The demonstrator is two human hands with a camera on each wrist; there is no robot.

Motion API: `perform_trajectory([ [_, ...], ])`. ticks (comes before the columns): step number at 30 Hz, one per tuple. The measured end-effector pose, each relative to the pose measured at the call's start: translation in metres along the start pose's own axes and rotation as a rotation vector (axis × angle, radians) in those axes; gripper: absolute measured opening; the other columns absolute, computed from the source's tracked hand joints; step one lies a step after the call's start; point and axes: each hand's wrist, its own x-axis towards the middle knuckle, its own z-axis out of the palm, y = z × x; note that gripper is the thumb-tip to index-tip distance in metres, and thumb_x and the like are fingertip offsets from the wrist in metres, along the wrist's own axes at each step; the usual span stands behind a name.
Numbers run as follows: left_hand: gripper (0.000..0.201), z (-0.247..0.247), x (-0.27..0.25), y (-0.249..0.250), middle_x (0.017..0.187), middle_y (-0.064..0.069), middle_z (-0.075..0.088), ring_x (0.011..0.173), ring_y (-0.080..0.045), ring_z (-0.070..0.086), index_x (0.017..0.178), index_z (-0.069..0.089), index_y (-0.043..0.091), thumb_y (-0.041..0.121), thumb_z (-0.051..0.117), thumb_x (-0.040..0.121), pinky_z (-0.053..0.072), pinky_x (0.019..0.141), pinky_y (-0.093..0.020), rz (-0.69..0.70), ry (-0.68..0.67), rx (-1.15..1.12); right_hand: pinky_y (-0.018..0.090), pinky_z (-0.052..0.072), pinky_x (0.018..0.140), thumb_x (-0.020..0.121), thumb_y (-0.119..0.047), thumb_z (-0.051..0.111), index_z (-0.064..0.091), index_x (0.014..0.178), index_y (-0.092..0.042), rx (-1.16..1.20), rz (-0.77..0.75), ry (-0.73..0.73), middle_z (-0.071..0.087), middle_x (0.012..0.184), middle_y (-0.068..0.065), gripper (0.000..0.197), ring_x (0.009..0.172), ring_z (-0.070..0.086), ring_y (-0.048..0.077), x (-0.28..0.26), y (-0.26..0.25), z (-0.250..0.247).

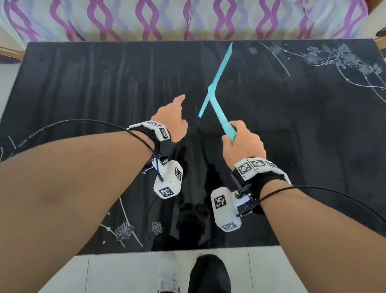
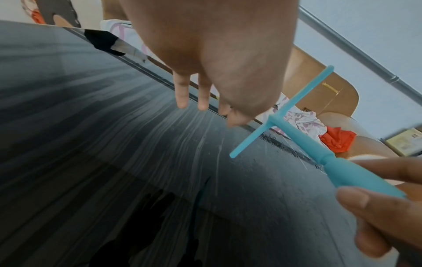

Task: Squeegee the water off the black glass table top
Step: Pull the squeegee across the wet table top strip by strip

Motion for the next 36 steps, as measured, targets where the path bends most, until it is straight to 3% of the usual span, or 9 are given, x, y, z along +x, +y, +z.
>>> perform_trajectory([
  [4, 0.072, 0.016, 0.062, -0.004, 0.147, -0.002, 0.044, 0.117, -0.029, 0.055, 0.153, 0.011, 0.021, 0.019, 0.05, 0.092, 0.043, 0.102, -0.047, 0.002, 0.092, 0.013, 0.036, 0.047, 0.065, 0.098, -0.027, 0.048, 0.044, 0.124, -0.018, 0.26, 0.032, -0.012, 0.062, 0.091, 0.005, 0.028, 0.076, 0.06, 0.029, 0.066, 0.009, 0.033],
  [8, 0.069, 0.04, 0.116, -0.018, 0.146, -0.004, 0.042, 0.126, -0.029, 0.047, 0.152, 0.016, 0.02, 0.02, 0.05, 0.092, 0.044, 0.101, -0.049, -0.031, 0.156, 0.037, 0.051, 0.057, 0.067, 0.098, -0.029, 0.043, 0.043, 0.117, -0.021, 0.529, 0.06, -0.035, 0.067, 0.089, 0.009, 0.021, 0.065, 0.06, 0.029, 0.122, 0.02, 0.065],
  [13, 0.062, 0.06, 0.18, -0.036, 0.154, -0.003, 0.031, 0.14, -0.025, 0.032, 0.151, 0.022, 0.019, 0.022, 0.046, 0.093, 0.034, 0.11, -0.046, -0.079, 0.14, 0.109, 0.021, 0.038, 0.036, 0.102, -0.025, 0.039, 0.042, 0.119, -0.019, 0.681, -0.009, -0.13, 0.06, 0.079, 0.002, 0.019, 0.044, 0.048, 0.012, 0.184, 0.024, 0.088],
  [19, 0.055, 0.061, 0.236, -0.045, 0.153, 0.0, 0.032, 0.141, -0.022, 0.027, 0.148, 0.03, 0.019, 0.024, 0.045, 0.095, 0.029, 0.113, -0.045, -0.066, 0.259, 0.157, 0.02, 0.035, 0.032, 0.102, -0.024, 0.036, 0.04, 0.119, -0.015, 0.774, -0.055, -0.147, 0.058, 0.084, 0.006, 0.02, 0.042, 0.046, 0.014, 0.235, 0.009, 0.108],
  [22, 0.072, 0.053, 0.261, -0.043, 0.158, 0.0, 0.02, 0.145, -0.029, 0.017, 0.148, 0.024, 0.032, 0.031, 0.063, 0.088, 0.027, 0.109, -0.061, -0.158, 0.193, 0.265, 0.022, 0.038, 0.035, 0.102, -0.025, 0.036, 0.04, 0.12, -0.014, 0.746, -0.067, -0.132, 0.059, 0.083, 0.006, 0.022, 0.044, 0.048, 0.017, 0.26, 0.001, 0.114],
  [25, 0.107, 0.044, 0.282, -0.04, 0.16, -0.005, 0.005, 0.144, -0.045, 0.005, 0.148, 0.015, 0.041, 0.039, 0.084, 0.066, 0.022, 0.107, -0.068, -0.264, 0.057, 0.327, 0.04, 0.051, 0.054, 0.099, -0.027, 0.037, 0.041, 0.123, -0.02, 0.652, -0.082, -0.109, 0.062, 0.087, 0.006, 0.026, 0.054, 0.054, 0.022, 0.285, -0.005, 0.117],
  [27, 0.121, 0.038, 0.293, -0.037, 0.159, -0.011, 0.005, 0.14, -0.052, 0.008, 0.15, 0.012, 0.035, 0.042, 0.089, 0.057, 0.021, 0.111, -0.064, -0.272, 0.012, 0.374, 0.046, 0.054, 0.061, 0.097, -0.028, 0.036, 0.039, 0.132, -0.027, 0.618, -0.106, -0.11, 0.061, 0.086, 0.004, 0.035, 0.057, 0.055, 0.023, 0.3, -0.009, 0.117],
  [31, 0.134, 0.025, 0.312, -0.037, 0.159, -0.013, 0.005, 0.138, -0.057, 0.011, 0.152, 0.009, 0.03, 0.044, 0.092, 0.048, 0.026, 0.109, -0.064, -0.329, -0.077, 0.379, 0.044, 0.056, 0.065, 0.097, -0.028, 0.035, 0.03, 0.145, -0.046, 0.578, -0.15, -0.101, 0.059, 0.088, -0.002, 0.051, 0.059, 0.056, 0.021, 0.325, -0.021, 0.111],
  [36, 0.129, 0.023, 0.327, -0.039, 0.13, -0.011, 0.04, 0.113, -0.045, 0.05, 0.14, 0.031, 0.024, 0.055, 0.091, 0.031, 0.047, 0.091, -0.053, -0.308, -0.175, 0.477, 0.046, 0.058, 0.068, 0.099, -0.028, 0.031, 0.027, 0.147, -0.05, 0.542, -0.132, -0.17, 0.06, 0.082, -0.001, 0.053, 0.055, 0.054, 0.02, 0.348, -0.037, 0.109],
])
